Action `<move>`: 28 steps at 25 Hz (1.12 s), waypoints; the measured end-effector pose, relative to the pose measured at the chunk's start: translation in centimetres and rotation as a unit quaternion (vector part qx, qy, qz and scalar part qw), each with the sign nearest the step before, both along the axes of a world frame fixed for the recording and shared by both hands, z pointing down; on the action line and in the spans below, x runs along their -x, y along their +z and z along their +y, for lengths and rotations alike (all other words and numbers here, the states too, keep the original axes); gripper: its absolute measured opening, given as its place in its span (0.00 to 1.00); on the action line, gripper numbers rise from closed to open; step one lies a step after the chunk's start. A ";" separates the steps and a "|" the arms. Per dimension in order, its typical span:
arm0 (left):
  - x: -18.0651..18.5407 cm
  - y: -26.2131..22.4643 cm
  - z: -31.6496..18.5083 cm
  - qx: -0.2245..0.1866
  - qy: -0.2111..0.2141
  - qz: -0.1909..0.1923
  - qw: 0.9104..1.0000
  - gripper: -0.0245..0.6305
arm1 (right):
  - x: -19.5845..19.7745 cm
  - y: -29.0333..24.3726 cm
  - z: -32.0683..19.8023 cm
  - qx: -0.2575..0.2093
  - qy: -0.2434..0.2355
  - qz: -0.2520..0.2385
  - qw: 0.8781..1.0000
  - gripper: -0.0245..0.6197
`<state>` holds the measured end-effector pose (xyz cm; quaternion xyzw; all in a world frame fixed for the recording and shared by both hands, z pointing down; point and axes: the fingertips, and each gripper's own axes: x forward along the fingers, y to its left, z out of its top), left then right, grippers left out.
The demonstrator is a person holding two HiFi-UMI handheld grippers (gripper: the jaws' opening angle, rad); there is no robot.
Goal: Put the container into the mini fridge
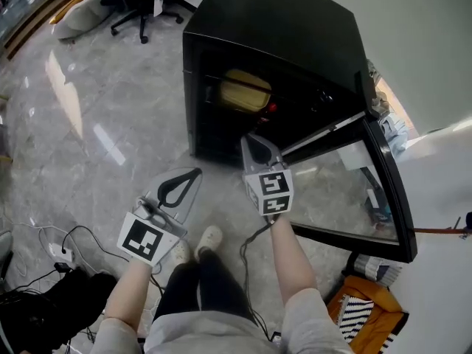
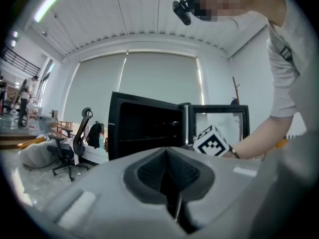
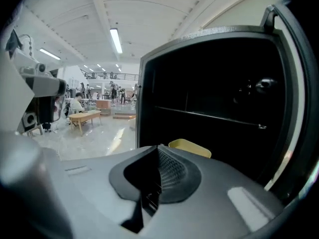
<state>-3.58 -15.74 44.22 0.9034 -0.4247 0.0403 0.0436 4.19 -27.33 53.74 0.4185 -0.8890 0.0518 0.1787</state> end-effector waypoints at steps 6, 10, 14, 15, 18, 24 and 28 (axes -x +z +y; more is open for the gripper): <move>-0.5 -1.3 1.3 -0.005 0.013 -0.003 1.000 0.04 | -0.5 -3.2 3.4 -0.017 0.010 -0.020 1.000 0.04; -0.7 -2.2 1.9 -0.007 0.016 -0.004 1.000 0.04 | -0.9 -4.7 5.5 -0.021 0.016 -0.025 0.999 0.04; -0.9 -3.2 2.5 -0.010 0.020 -0.004 1.000 0.04 | -1.3 -6.4 7.4 -0.027 0.021 -0.032 0.999 0.04; -0.9 -3.5 2.7 -0.012 0.020 -0.007 1.000 0.04 | -1.4 -6.8 7.8 -0.030 0.021 -0.032 0.999 0.04; -1.2 -4.3 3.0 -0.018 0.026 -0.010 0.999 0.04 | -1.5 -8.2 8.9 -0.040 0.022 -0.027 0.999 0.04; -2.1 -6.3 4.0 -0.027 0.038 -0.005 0.999 0.04 | -2.0 -10.6 11.2 -0.049 0.026 -0.027 0.998 0.04; -2.3 -6.8 4.7 -0.028 0.044 -0.017 0.999 0.04 | -2.4 -11.8 12.6 -0.051 0.030 -0.035 0.998 0.04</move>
